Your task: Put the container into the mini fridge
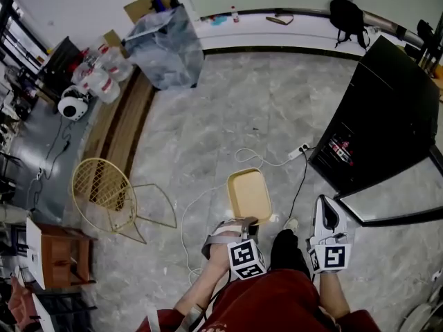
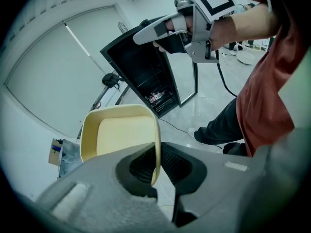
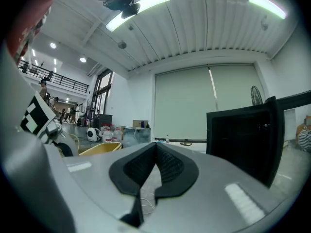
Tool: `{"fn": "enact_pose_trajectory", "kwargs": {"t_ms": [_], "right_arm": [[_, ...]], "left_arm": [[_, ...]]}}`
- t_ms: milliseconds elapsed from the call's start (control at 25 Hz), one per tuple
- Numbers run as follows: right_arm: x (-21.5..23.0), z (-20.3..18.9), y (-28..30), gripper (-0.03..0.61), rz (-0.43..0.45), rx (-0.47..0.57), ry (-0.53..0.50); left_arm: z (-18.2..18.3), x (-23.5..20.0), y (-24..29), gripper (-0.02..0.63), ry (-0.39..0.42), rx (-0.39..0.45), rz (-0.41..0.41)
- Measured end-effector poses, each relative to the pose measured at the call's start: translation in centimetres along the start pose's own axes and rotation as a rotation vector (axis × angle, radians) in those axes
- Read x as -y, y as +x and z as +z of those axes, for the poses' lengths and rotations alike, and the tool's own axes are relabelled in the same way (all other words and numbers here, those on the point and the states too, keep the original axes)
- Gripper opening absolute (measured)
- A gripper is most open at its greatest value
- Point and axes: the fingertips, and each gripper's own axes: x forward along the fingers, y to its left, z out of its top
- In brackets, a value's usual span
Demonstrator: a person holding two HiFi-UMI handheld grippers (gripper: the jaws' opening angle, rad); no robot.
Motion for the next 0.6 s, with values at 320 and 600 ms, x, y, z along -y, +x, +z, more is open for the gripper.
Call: {"fn": "enact_pose_trajectory", "kwargs": {"t_ms": [320,600], "right_arm": [[8.0,-0.5,2.6,0.000,-0.094,0.008,0.009],[14.5,-2.8,1.9,0.000,-0.225,-0.007,0.074]], "left_arm": [[7.7,-3.1,3.6,0.025,0.082,0.050,-0.055],[13.7,-5.2,6.6,0.025,0.225,0.075,-0.084]]}}
